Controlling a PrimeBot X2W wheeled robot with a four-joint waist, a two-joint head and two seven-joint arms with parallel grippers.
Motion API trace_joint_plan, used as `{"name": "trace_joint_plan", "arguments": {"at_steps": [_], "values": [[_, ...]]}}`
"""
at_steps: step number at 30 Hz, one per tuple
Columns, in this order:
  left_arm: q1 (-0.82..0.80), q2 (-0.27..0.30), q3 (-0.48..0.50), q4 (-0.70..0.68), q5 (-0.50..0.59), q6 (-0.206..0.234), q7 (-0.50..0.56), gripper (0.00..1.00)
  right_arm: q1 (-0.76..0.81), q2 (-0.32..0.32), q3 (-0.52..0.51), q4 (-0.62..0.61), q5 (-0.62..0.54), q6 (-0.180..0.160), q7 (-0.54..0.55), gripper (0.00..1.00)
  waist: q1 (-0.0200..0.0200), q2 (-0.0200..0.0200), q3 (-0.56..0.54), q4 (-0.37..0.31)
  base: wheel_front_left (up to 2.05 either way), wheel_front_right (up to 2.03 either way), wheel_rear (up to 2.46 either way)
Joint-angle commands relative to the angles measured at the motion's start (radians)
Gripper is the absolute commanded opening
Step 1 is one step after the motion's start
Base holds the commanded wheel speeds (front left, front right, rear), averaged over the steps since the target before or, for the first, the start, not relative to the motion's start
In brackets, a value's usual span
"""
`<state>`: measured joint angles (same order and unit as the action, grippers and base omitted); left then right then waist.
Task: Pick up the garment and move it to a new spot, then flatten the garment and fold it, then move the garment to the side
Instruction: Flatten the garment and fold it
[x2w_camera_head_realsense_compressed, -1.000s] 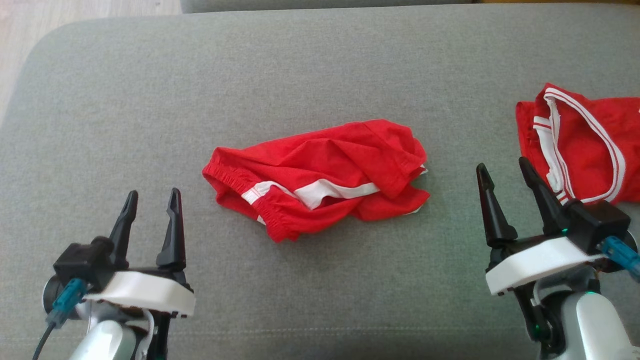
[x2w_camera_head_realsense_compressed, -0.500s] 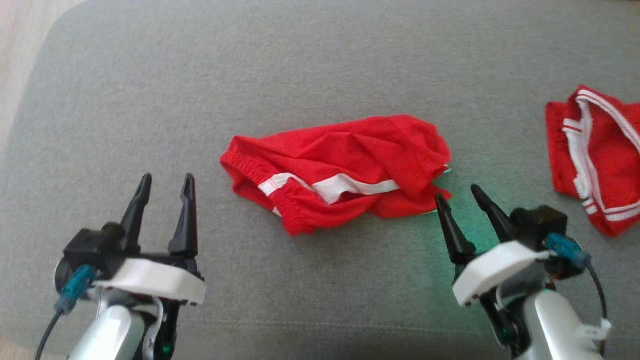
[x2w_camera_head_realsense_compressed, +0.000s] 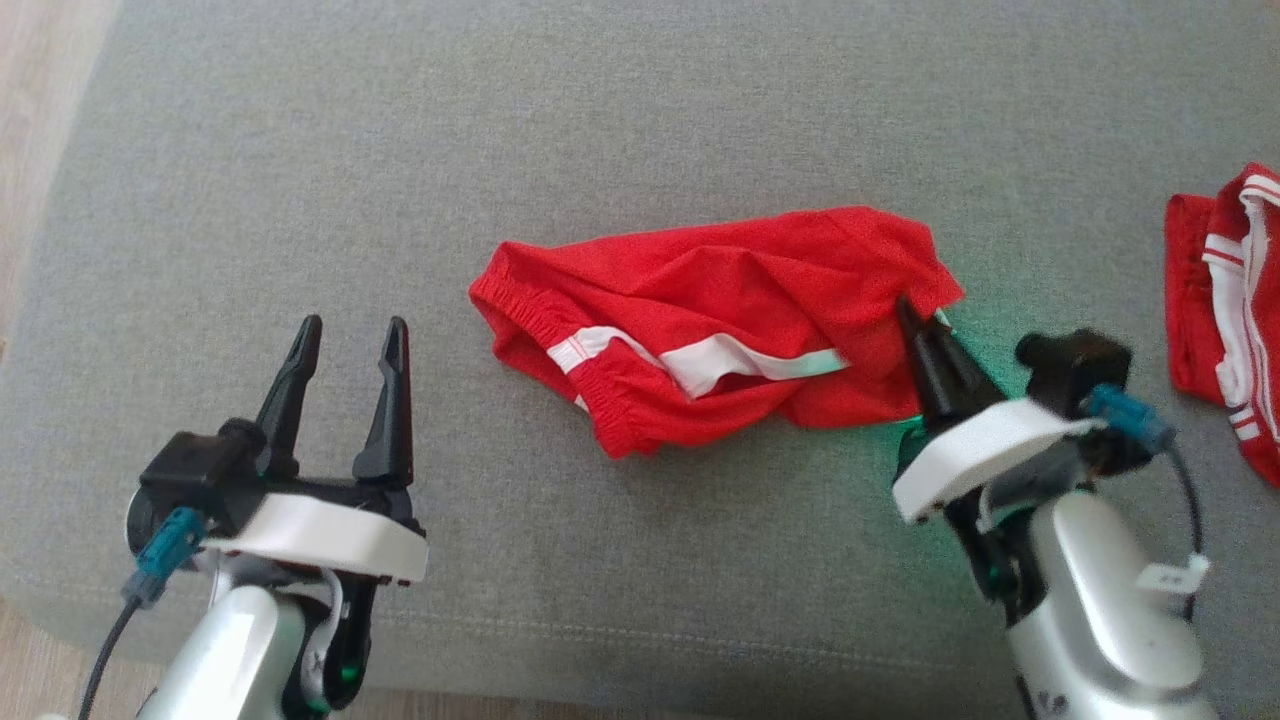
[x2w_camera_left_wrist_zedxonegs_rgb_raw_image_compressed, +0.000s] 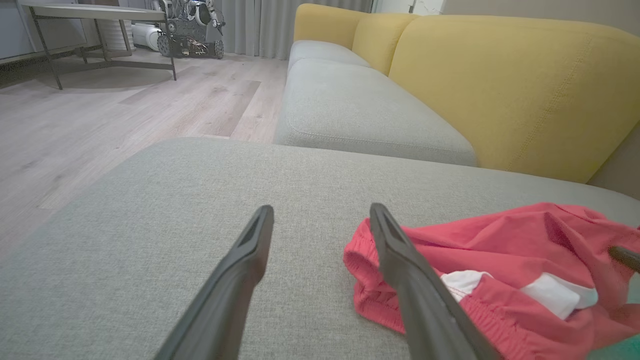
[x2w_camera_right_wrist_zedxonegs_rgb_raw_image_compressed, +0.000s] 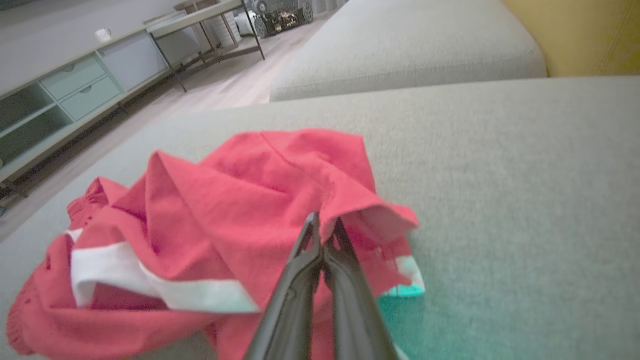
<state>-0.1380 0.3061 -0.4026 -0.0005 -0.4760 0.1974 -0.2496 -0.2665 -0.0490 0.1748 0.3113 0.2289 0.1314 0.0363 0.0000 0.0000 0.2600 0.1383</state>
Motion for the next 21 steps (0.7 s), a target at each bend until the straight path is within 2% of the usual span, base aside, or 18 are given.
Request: {"name": "trace_joint_plan", "arguments": {"at_steps": [1, 9, 16, 17, 18, 19, 21], "values": [[-0.046, 0.009, 0.052, -0.028, 0.012, -0.008, -0.012, 1.00, -0.050, -0.001, 0.006, -0.061, -0.003, -0.001, -0.014, 0.00, 0.0000, 0.0000, 0.004, 0.000, 0.00, 0.00, 0.00], [-0.057, -0.014, 0.071, -0.023, 0.033, -0.033, -0.012, 1.00, -0.142, -0.001, -0.054, -0.119, -0.024, -0.001, 0.046, 0.00, 0.0000, 0.0000, 0.028, 0.001, 0.00, 0.00, 0.00], [-0.091, -0.036, 0.078, -0.016, 0.056, -0.060, -0.012, 1.00, -0.282, -0.001, -0.076, 0.009, -0.001, -0.001, 0.065, 0.00, 0.0000, 0.0000, 0.081, 0.017, 0.00, 0.00, 0.00], [-0.095, -0.039, 0.079, -0.013, 0.058, -0.064, -0.012, 1.00, -0.299, -0.001, -0.079, 0.037, 0.008, -0.001, 0.063, 0.32, 0.0000, 0.0000, 0.086, 0.017, 0.00, 0.00, 0.00], [-0.098, -0.041, 0.080, -0.011, 0.061, -0.068, -0.012, 1.00, -0.315, -0.001, -0.078, 0.062, 0.016, -0.001, 0.056, 0.93, 0.0000, 0.0000, 0.091, 0.017, 0.00, 0.00, 0.00], [-0.099, -0.044, 0.081, -0.007, 0.063, -0.072, -0.012, 1.00, -0.330, -0.001, -0.078, 0.083, 0.019, -0.001, 0.040, 1.00, 0.0000, 0.0000, 0.095, 0.017, 0.00, 0.00, 0.00], [-0.101, -0.048, 0.086, 0.000, 0.068, -0.080, -0.012, 1.00, -0.348, -0.004, -0.077, 0.117, 0.015, -0.001, 0.011, 1.00, 0.0000, 0.0000, 0.098, 0.014, 0.00, 0.00, 0.00]]}}
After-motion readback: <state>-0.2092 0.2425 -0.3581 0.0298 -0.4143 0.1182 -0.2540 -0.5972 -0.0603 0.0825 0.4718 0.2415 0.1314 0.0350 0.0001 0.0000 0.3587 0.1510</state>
